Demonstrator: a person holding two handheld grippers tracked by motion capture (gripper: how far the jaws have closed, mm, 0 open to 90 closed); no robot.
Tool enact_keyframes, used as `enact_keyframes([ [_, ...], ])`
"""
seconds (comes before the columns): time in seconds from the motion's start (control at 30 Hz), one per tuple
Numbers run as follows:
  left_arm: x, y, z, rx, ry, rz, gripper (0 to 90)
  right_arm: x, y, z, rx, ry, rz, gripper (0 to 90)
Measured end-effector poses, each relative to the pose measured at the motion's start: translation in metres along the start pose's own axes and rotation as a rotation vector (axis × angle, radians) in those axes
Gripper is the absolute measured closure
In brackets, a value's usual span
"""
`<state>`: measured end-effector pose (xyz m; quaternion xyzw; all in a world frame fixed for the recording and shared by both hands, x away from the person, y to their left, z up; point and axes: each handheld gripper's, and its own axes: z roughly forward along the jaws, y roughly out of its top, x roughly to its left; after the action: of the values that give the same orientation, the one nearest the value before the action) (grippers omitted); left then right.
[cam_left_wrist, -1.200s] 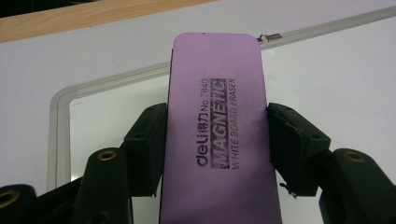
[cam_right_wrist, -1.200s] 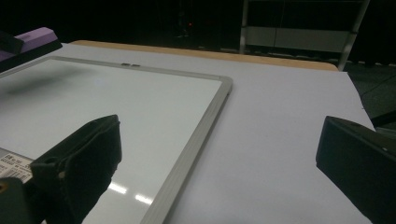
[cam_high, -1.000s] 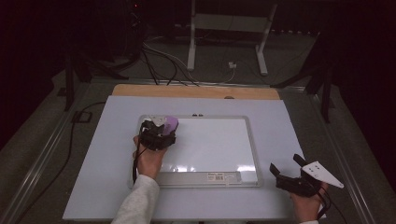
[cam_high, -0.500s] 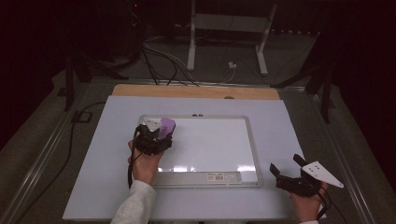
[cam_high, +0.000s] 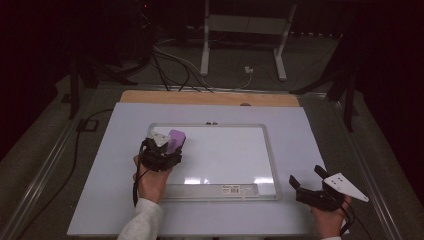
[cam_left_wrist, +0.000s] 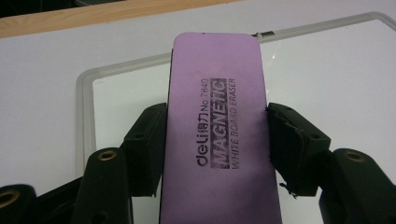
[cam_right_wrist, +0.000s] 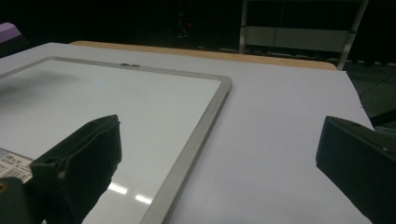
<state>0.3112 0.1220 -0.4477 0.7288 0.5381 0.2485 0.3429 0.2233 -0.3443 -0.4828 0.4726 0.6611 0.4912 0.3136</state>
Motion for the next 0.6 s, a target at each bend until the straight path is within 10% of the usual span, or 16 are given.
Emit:
enact_keyframes([
  [0.6, 0.009, -0.022, -0.005, 0.037, 0.015, -0.009, 42.0, 0.001, 0.0, 0.0, 0.001, 0.004, 0.0, 0.6],
])
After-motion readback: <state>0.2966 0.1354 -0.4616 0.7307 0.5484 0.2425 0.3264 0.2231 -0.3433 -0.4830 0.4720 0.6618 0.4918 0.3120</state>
